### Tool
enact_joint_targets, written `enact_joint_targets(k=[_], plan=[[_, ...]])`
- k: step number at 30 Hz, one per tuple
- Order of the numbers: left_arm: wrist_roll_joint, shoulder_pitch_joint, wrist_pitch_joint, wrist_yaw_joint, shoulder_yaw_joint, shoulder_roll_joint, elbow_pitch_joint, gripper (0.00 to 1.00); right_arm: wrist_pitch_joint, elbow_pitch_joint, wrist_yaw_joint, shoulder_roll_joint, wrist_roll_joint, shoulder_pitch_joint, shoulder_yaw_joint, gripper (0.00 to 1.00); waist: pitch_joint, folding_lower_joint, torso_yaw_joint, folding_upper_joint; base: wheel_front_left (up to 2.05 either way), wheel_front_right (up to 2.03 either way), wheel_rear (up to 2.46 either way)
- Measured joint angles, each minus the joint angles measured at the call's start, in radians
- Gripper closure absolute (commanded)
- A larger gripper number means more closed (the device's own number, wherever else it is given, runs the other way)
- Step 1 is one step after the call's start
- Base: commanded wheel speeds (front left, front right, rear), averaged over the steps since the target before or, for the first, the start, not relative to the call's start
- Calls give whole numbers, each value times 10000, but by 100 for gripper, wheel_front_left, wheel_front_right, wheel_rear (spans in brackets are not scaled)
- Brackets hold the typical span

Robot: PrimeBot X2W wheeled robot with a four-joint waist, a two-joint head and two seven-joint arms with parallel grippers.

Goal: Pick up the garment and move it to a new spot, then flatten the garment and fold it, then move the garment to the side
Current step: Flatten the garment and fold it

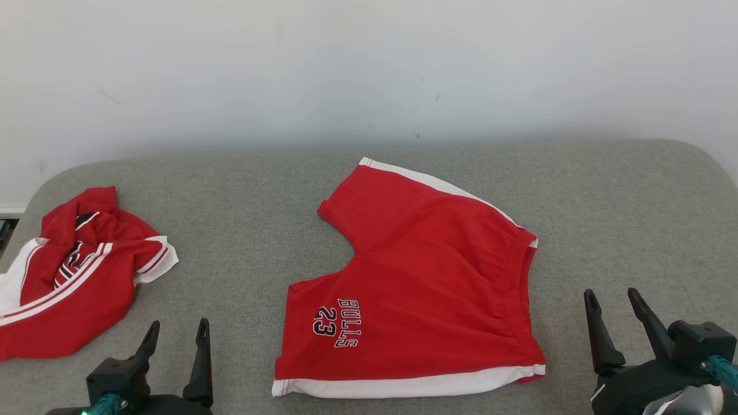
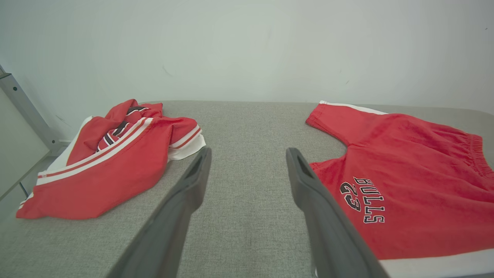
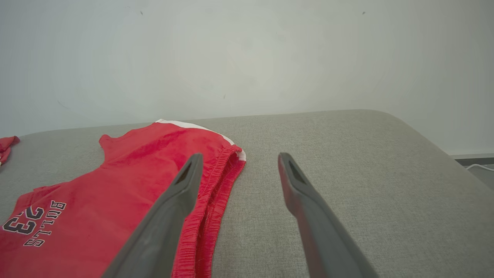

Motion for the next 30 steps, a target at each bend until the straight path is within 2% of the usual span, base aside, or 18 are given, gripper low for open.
enact_joint_targets(k=[25,30], plan=[[12,-8,180,-12,-61,-21,-115,0,351,-293,0,92,-104,185,-127,0,55,0,-12,0,0,0,0],[-17,-59,288,-236,-196,50,-111,0,453,-366,0,92,-198,143,-35,0,63,0,2,0,0,0,0]])
